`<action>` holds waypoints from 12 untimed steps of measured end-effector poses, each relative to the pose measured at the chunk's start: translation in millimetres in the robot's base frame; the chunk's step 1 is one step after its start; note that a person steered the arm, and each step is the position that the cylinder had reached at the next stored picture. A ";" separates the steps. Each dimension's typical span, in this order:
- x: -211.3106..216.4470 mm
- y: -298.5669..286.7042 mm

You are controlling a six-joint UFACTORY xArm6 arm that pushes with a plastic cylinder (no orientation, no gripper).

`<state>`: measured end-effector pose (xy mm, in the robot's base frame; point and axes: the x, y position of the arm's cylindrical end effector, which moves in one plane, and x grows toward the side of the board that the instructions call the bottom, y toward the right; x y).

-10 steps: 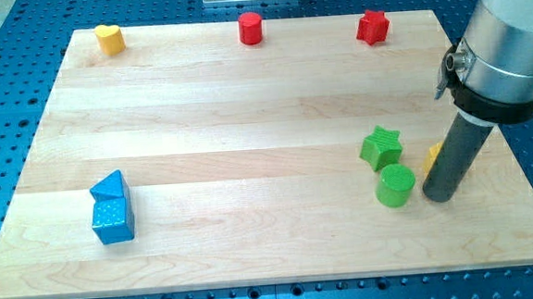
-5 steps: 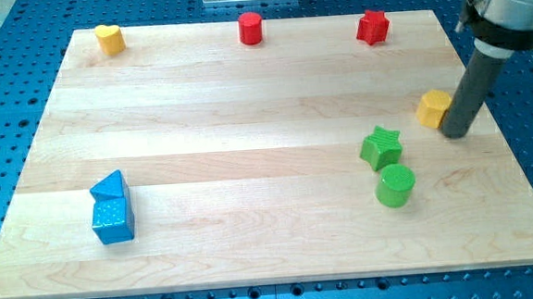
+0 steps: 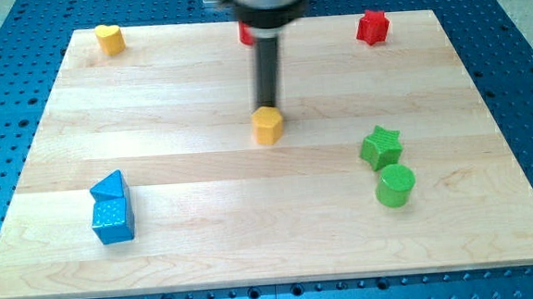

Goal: Move the hexagon to the left center of the board

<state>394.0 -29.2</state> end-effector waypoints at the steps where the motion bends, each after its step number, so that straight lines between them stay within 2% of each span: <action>1: 13.3 19.0; 2: 31.0 80.7; 3: 53.7 50.9; 4: 96.9 10.5; 6: 136.8 111.5; 7: 183.0 80.5; 8: 165.6 48.6; 10: 58.5 16.0; 11: 40.3 -69.5; 12: 39.7 -101.2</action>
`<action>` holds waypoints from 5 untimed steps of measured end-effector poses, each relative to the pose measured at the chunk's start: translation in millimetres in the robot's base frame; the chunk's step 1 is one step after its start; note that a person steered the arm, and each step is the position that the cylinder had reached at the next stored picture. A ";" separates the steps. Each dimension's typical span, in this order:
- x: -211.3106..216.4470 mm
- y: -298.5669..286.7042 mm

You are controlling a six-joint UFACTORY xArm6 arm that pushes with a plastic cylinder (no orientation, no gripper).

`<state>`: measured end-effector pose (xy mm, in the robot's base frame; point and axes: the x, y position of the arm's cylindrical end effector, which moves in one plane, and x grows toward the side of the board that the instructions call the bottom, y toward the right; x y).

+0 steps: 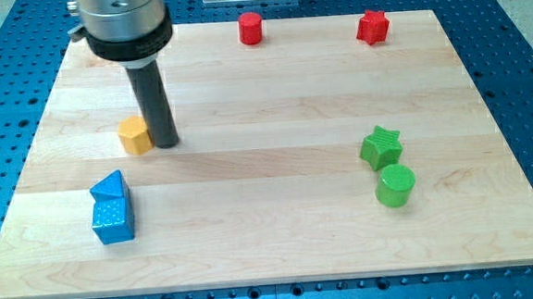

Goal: Move the hexagon to the left center of the board

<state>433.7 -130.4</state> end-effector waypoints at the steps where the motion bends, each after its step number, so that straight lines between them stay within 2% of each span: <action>1: 5.0 -15.8; 3: 1.7 -80.2; 4: 41.0 -87.6; 5: 42.1 -102.3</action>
